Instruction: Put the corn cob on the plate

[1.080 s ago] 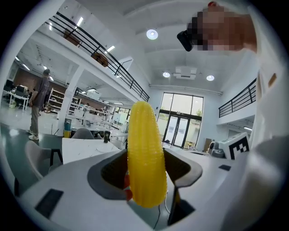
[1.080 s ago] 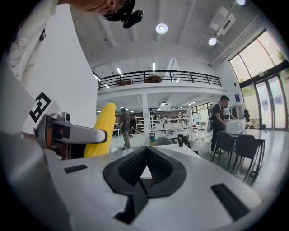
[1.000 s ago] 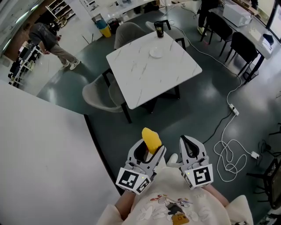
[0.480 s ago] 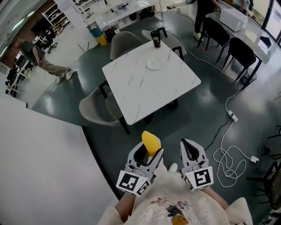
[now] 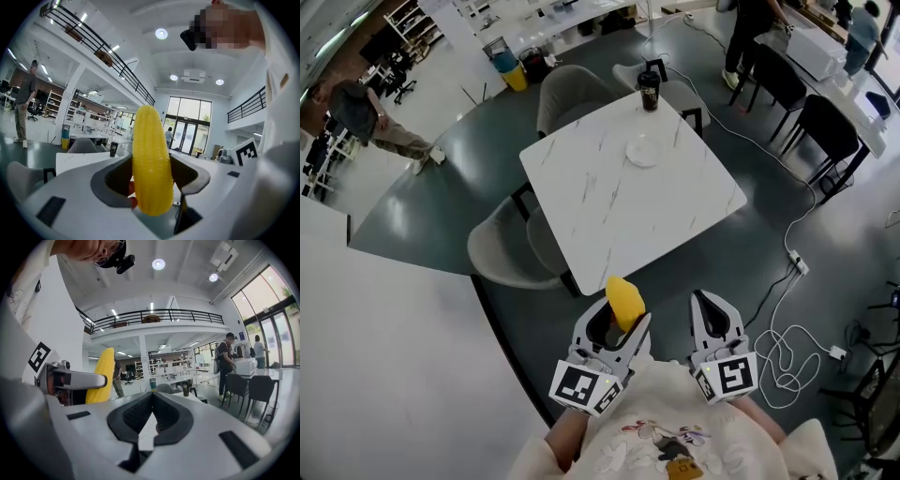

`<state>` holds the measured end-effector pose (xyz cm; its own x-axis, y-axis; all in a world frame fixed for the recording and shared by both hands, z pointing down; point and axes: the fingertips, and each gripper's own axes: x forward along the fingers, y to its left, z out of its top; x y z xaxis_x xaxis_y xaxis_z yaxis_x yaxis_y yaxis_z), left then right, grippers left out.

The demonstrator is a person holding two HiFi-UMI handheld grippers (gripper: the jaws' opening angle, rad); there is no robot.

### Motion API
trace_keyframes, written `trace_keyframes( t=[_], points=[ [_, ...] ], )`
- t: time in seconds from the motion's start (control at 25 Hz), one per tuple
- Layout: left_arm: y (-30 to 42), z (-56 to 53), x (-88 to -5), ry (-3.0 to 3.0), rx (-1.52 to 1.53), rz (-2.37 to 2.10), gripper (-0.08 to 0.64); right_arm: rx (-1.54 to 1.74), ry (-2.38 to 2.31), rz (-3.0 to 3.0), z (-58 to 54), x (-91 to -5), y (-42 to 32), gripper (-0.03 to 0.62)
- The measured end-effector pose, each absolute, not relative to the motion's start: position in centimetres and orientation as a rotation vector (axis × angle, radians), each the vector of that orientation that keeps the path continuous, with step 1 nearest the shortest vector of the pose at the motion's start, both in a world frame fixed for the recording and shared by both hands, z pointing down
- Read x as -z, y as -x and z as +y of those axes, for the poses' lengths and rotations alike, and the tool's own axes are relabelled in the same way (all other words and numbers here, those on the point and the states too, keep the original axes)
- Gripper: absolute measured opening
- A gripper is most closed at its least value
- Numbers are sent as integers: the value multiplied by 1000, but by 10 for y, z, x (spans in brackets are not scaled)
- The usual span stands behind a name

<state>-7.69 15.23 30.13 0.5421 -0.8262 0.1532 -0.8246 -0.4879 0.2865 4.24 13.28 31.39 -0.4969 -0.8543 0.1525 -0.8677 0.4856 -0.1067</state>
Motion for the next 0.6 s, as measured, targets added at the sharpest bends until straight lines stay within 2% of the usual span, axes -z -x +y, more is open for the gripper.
trace_keyframes(
  t=[0.6],
  points=[
    [122, 35, -315, -2466, 12, -1259, 259, -228, -1607, -2562, 24, -314, 3, 5]
  ],
)
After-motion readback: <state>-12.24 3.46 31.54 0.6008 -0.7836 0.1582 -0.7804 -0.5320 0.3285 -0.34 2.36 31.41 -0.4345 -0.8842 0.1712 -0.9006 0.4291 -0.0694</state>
